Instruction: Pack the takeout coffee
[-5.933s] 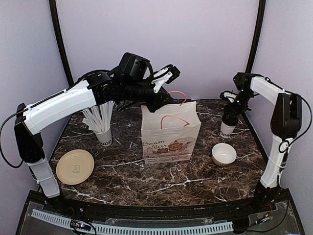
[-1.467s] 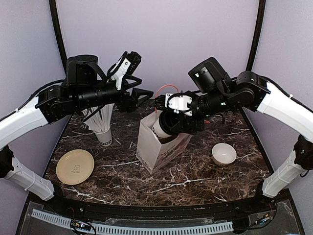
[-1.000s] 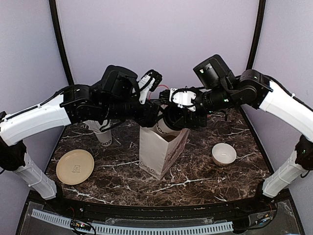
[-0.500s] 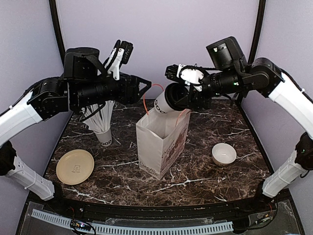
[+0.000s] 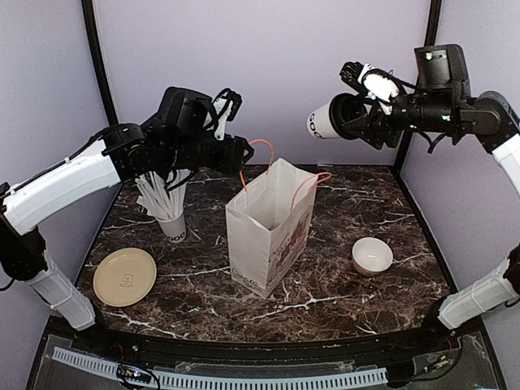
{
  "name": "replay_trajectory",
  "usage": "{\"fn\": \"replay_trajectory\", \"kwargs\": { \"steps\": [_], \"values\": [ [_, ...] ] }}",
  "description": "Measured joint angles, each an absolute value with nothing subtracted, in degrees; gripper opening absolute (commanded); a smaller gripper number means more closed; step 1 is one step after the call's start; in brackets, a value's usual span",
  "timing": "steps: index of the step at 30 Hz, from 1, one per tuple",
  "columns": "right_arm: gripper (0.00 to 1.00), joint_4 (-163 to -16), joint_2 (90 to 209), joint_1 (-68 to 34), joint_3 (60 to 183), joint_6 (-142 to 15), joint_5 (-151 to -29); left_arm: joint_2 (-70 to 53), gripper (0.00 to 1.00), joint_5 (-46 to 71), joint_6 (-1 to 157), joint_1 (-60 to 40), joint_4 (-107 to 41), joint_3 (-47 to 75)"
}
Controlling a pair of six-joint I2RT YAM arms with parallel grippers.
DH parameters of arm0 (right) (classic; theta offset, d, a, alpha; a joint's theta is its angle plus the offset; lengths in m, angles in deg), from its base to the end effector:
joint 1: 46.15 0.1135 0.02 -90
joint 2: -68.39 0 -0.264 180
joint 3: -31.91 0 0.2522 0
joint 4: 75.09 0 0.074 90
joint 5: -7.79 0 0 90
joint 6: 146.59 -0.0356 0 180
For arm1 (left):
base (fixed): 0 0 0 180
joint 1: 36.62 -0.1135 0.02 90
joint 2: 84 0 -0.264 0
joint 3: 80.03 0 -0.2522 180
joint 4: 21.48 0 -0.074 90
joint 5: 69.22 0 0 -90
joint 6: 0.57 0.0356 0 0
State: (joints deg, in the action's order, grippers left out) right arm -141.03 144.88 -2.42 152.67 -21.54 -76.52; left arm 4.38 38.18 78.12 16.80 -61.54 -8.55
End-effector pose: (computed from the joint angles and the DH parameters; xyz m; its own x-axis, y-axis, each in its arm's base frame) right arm 0.1763 0.1638 0.5058 0.1384 -0.6585 -0.7398 -0.6618 0.4942 -0.5637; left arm 0.2176 -0.2754 0.4274 -0.3165 0.1125 -0.9419 0.5473 0.8327 -0.0845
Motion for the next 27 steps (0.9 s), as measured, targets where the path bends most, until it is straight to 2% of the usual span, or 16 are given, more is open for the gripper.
{"fn": "replay_trajectory", "kwargs": {
  "steps": [2,6,11,20,27],
  "values": [
    [0.55,-140.14,143.27,-3.89,151.95,-21.52,-76.08,5.30,0.33,37.09,78.53,15.82,-61.41,-8.55],
    [0.55,-137.56,141.08,-7.60,148.26,-21.63,-75.97,7.38,0.16,33.07,79.80,13.22,-60.58,-9.93],
    [0.55,-137.01,141.04,-10.55,144.08,-22.65,-77.92,11.64,0.00,26.01,81.98,10.33,-59.53,-15.41],
    [0.55,-138.50,141.28,-10.60,143.56,-23.16,-87.69,18.52,0.00,15.74,87.08,10.27,-58.48,-24.13],
    [0.55,-142.15,141.30,-9.42,143.56,-21.54,-93.48,19.42,0.00,11.47,87.93,10.92,-58.46,-24.72]
  ]
}}
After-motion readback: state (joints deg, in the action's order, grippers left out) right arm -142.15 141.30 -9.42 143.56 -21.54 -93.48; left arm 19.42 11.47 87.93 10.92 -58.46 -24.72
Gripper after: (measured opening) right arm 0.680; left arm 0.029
